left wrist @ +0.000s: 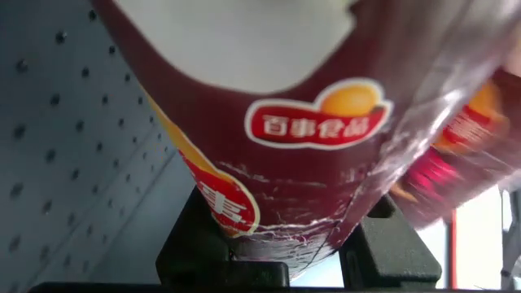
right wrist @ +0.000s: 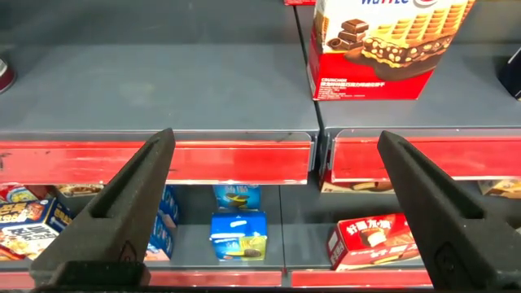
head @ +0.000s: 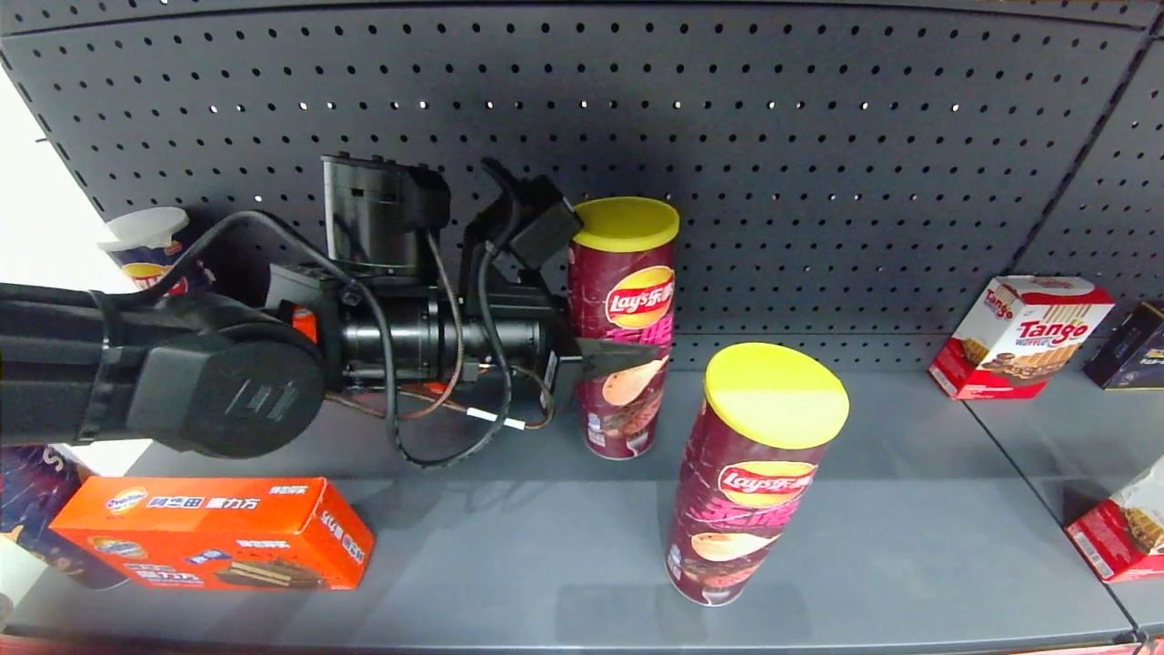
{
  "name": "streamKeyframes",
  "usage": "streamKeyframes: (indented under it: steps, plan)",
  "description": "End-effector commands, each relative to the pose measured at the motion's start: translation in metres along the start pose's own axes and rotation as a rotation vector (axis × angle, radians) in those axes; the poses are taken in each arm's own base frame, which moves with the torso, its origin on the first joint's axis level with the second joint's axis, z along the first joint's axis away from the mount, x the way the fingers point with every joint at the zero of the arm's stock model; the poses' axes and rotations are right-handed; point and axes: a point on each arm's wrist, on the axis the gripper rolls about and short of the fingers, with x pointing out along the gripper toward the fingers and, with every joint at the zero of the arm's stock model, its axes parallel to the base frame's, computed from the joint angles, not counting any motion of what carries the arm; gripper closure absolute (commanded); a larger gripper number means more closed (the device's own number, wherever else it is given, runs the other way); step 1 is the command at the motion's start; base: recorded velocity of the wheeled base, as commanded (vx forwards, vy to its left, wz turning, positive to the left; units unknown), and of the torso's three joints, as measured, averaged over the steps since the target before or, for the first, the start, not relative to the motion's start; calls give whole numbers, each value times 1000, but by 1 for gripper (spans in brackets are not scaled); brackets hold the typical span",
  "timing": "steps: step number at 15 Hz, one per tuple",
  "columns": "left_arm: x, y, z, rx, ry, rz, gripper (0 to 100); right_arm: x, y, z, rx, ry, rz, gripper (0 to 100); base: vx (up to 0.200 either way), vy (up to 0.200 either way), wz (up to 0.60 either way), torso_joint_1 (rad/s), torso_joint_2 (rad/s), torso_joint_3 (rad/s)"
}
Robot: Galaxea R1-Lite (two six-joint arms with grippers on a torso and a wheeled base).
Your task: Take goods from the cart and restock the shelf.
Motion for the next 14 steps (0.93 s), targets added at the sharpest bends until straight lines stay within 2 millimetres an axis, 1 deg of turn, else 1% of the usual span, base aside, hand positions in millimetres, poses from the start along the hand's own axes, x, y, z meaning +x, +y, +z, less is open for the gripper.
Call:
streamKeyframes:
  steps: [1,3,7,11,14]
  plan:
    - [21,12,-7,10,7,-6,100,0,0,0,0,0,0,0,0,0,0,0,0,0]
    - [31,21,-9,14,2,-2,100,0,0,0,0,0,0,0,0,0,0,0,0,0]
    - [49,32,-13,24,-10,-1,100,0,0,0,0,2,0,0,0,0,0,0,0,0]
    - [62,42,-17,56,-17,1,100,0,0,0,0,0,0,0,0,0,0,0,0,0]
    - [69,44,-20,66,-19,-10,100,0,0,0,0,0,0,0,0,0,0,0,0,0]
